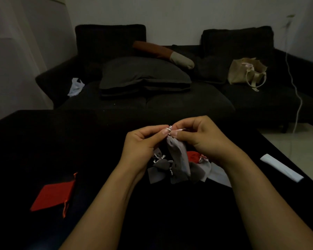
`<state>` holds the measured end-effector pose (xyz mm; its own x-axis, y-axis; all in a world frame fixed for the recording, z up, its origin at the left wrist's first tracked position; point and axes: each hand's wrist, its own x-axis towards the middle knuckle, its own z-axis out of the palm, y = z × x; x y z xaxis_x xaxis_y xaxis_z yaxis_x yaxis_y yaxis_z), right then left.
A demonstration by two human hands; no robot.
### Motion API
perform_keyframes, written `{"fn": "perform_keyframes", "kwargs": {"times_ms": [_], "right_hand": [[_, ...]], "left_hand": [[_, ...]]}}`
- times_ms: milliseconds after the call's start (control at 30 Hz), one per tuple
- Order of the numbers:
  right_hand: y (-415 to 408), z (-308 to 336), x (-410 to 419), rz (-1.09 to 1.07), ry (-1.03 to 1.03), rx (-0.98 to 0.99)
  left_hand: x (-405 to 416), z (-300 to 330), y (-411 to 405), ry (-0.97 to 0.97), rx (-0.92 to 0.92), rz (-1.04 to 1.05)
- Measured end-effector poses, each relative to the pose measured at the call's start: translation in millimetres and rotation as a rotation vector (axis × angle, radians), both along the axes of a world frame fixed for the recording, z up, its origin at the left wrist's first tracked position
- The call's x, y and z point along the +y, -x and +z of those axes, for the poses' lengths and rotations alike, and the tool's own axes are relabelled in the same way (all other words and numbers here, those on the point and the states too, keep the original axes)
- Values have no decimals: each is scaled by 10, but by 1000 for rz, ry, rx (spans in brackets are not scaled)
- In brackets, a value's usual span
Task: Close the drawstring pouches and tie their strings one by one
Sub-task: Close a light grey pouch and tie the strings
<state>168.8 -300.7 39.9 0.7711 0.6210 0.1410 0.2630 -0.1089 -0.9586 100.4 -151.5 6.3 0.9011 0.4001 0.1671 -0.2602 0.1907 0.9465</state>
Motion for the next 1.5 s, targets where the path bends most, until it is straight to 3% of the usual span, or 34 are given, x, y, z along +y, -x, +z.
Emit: {"fn": "perform_keyframes", "kwargs": {"times_ms": [267, 500, 800, 1133, 1333, 1500], "right_hand": [[-23, -71, 50, 93, -111, 183], [-29, -103, 92, 116, -147, 299], [11, -81, 124, 7, -156, 353], [-20, -121, 112, -27, -171, 355], [8, -92, 120, -53, -139, 377], [11, -60, 118, -81, -167, 413]], "left_hand": [[-15, 5, 2, -150, -122, 105], [10, 0, 40, -659, -277, 272], [102, -2, 25, -1090, -448, 366], [128, 45, 39, -1193, -395, 303], [130, 47, 50, -1183, -221, 183], [88, 64, 65, -1195, -229, 222]]}}
